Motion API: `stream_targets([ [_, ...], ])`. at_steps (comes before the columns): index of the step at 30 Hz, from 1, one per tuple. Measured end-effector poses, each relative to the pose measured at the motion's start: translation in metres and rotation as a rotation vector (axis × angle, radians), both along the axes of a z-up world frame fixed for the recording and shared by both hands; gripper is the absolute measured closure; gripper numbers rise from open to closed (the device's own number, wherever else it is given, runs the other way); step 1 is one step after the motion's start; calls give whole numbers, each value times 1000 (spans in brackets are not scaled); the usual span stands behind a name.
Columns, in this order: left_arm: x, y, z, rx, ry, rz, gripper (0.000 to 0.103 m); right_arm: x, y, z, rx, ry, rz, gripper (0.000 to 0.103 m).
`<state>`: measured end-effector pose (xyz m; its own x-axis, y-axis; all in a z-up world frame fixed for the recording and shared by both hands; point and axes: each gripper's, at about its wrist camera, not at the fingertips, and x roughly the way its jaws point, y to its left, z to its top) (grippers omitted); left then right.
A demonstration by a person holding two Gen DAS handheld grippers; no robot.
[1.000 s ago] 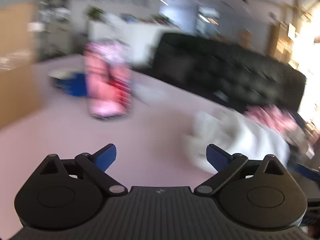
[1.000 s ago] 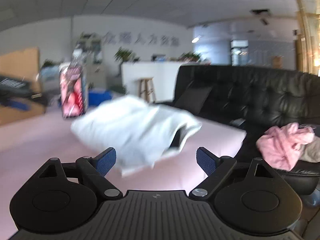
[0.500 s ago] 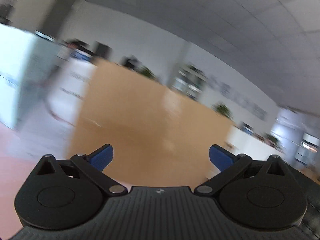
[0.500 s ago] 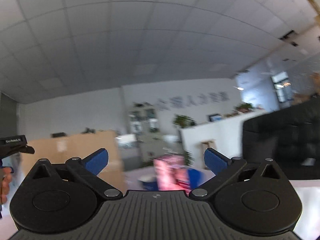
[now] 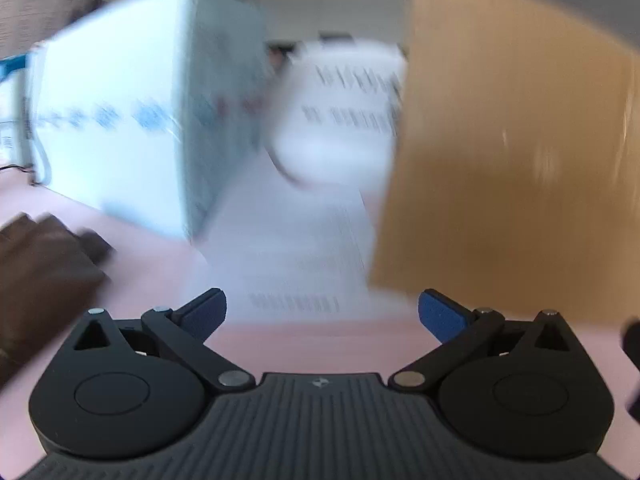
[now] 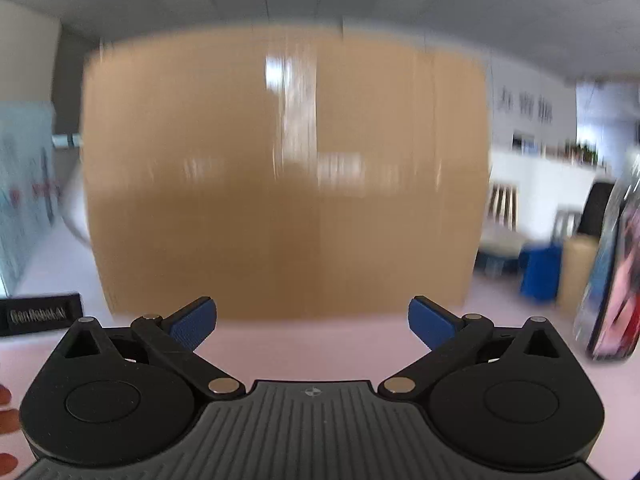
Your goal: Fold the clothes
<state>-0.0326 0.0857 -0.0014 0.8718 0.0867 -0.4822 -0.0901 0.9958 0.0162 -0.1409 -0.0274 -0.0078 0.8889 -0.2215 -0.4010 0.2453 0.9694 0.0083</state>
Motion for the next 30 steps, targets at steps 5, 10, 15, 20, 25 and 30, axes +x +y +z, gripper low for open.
stream_targets([
  [5,0,-29,-25,145,104,-138,0,26,-16,-24,37,244,0,0],
  [10,-3,-7,-35,-9,153,-112,0,33,-19,-23,7,241,12,0],
  [15,-13,-16,-34,21,151,-105,0,36,-31,-27,38,239,17,0],
  [20,-13,-17,-32,12,152,-107,0,22,-14,-45,40,236,14,0],
  [25,-9,-15,-33,4,156,-110,0,23,-15,-46,41,235,14,0],
  [30,-8,-17,-32,10,157,-110,0,24,-16,-46,40,236,14,0],
])
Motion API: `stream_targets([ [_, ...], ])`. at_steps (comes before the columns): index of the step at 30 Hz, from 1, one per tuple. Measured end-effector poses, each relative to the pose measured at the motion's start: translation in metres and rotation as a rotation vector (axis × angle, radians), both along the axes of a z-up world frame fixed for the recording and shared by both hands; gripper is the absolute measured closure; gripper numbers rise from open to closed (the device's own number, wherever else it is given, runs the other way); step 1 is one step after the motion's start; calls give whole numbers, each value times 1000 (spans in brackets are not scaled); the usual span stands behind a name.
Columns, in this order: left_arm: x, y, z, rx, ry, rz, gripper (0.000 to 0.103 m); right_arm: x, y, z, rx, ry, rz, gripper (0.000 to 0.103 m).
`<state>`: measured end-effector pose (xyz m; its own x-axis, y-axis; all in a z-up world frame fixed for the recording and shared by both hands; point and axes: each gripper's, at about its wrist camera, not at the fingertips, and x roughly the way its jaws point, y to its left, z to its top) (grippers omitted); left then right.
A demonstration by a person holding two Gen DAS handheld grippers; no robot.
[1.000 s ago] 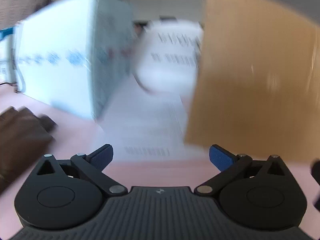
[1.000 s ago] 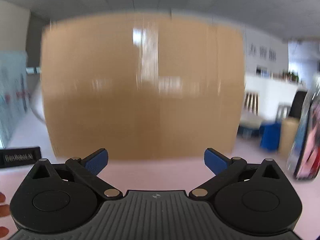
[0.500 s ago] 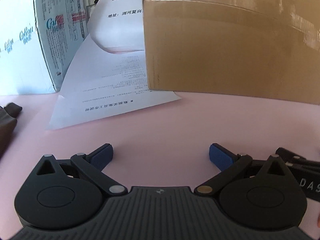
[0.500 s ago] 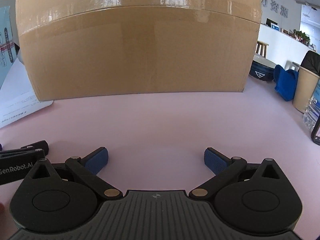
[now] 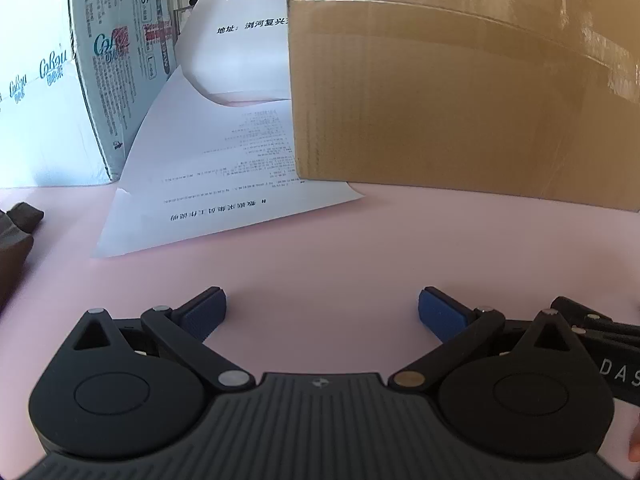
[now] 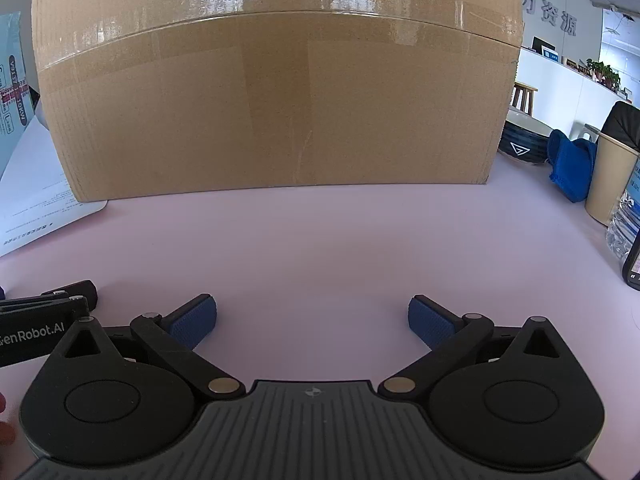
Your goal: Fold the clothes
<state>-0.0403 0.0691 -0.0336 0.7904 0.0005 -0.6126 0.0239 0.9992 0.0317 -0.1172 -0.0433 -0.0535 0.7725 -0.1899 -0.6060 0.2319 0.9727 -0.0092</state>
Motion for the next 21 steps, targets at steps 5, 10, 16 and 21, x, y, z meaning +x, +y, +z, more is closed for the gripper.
stream_targets([
  [5,0,-1,0,1,1,0,0,1,0,1,-1,1,-1,0],
  [10,1,-1,0,8,2,0,0,2,-1,1,-2,2,-3,0],
  [16,-1,-3,0,13,3,6,0,2,0,1,-5,4,-3,0],
  [21,-1,-3,0,12,1,6,0,2,-1,1,-5,3,-1,0],
])
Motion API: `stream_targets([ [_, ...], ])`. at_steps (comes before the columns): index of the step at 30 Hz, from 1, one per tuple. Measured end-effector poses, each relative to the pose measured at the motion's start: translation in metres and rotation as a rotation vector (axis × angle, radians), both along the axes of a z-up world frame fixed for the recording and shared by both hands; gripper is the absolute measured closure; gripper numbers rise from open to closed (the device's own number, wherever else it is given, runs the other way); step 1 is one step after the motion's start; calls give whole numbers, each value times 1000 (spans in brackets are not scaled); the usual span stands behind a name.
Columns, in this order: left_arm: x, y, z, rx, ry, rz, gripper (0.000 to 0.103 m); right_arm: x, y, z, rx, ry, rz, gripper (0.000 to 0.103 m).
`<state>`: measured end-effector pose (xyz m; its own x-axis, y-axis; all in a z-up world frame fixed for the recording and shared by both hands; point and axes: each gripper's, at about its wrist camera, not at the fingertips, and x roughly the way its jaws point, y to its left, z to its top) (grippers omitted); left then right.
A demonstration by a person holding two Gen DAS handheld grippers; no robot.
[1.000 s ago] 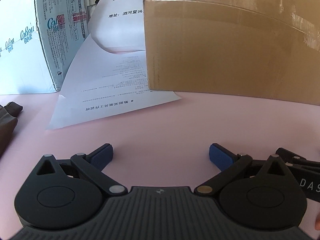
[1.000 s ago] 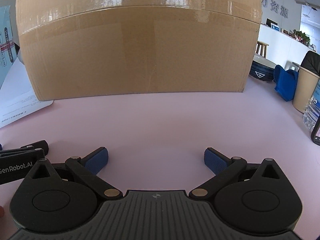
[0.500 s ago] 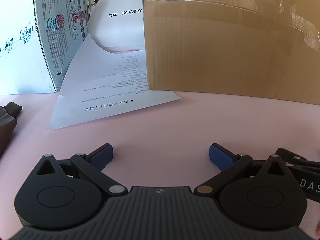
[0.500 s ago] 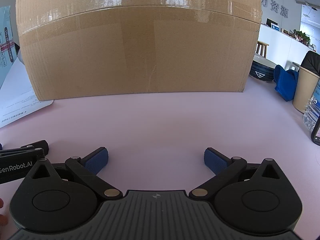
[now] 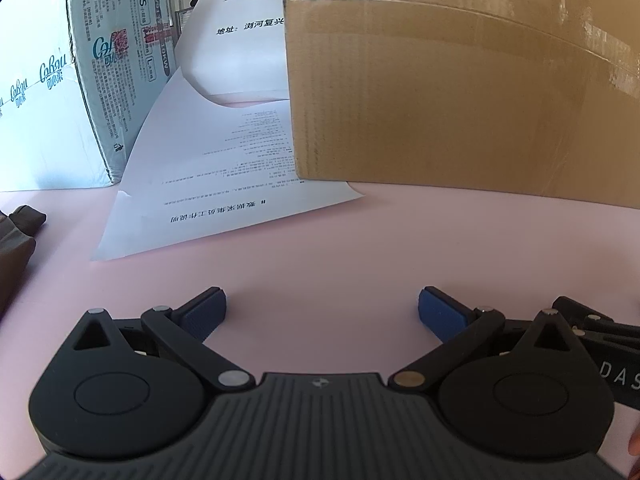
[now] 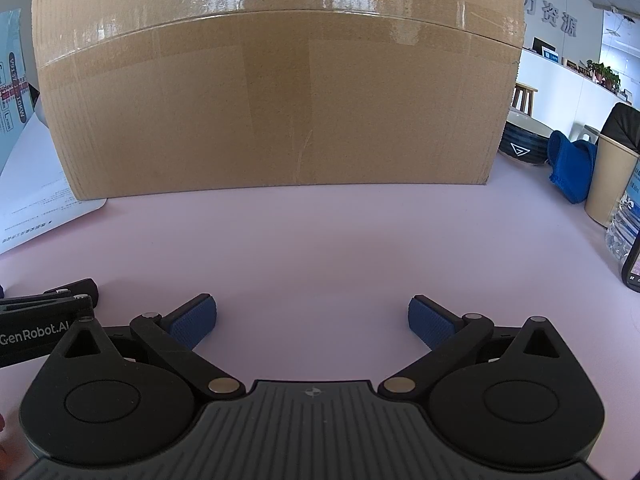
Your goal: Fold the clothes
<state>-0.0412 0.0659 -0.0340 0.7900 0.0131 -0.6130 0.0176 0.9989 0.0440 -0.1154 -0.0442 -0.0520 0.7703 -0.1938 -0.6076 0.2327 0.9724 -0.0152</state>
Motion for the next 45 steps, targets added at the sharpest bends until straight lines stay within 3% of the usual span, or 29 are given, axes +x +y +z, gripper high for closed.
stream_targets([
  [45,0,3,-1,-21,-6,1,0,0,-2,0,3,-3,11,0],
])
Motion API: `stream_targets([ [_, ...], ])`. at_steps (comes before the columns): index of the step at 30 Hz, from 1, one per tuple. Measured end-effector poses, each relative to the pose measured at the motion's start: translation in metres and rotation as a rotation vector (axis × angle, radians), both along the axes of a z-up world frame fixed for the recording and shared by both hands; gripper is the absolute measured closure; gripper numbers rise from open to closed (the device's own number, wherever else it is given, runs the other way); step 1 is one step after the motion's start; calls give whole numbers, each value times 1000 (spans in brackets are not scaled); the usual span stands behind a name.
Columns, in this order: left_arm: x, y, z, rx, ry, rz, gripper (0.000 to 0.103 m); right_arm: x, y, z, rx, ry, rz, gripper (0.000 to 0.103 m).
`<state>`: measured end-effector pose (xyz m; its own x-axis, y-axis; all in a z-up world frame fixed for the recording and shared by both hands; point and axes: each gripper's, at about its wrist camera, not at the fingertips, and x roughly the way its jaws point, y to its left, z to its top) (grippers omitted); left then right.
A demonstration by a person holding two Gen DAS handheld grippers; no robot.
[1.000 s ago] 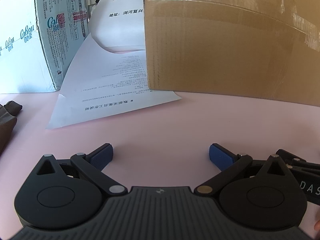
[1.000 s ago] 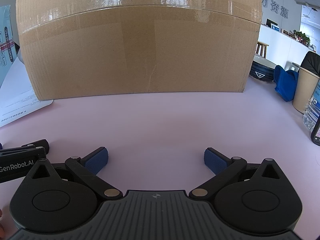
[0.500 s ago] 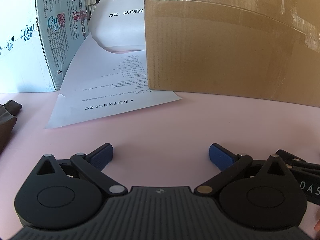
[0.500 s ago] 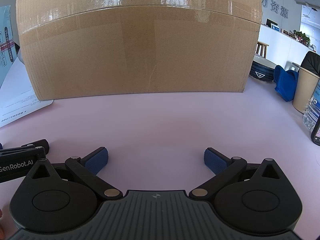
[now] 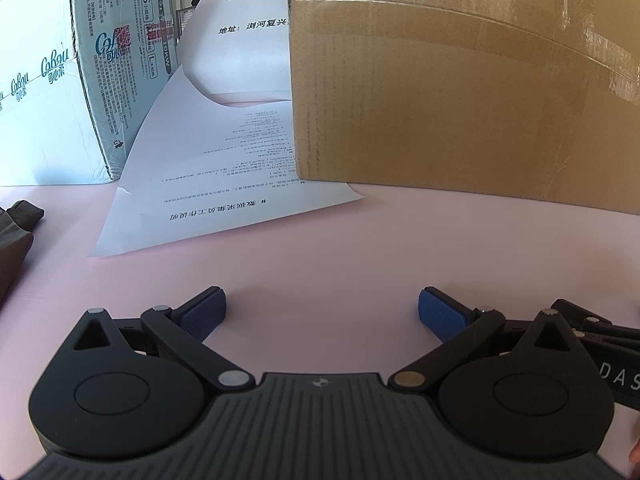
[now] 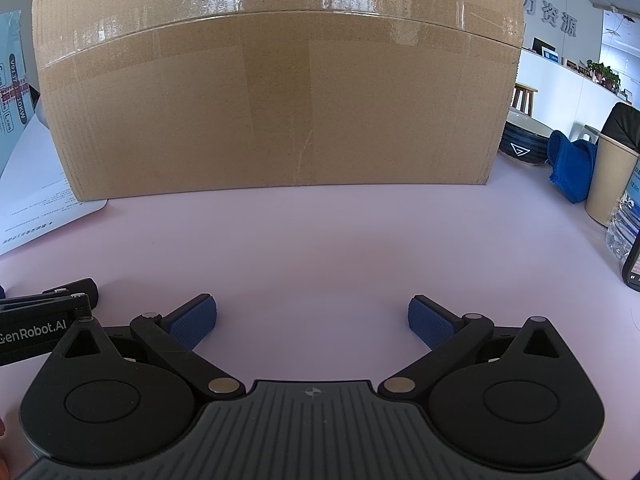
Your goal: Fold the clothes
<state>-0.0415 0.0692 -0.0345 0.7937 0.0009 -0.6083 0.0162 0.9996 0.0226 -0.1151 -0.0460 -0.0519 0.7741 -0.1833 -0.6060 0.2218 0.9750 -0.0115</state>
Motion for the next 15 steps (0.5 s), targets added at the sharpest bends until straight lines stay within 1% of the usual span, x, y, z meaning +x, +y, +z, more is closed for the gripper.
stream_targets([
  [15,1,1,0,-1,0,-1,0,0,0,0,0,0,0,0],
])
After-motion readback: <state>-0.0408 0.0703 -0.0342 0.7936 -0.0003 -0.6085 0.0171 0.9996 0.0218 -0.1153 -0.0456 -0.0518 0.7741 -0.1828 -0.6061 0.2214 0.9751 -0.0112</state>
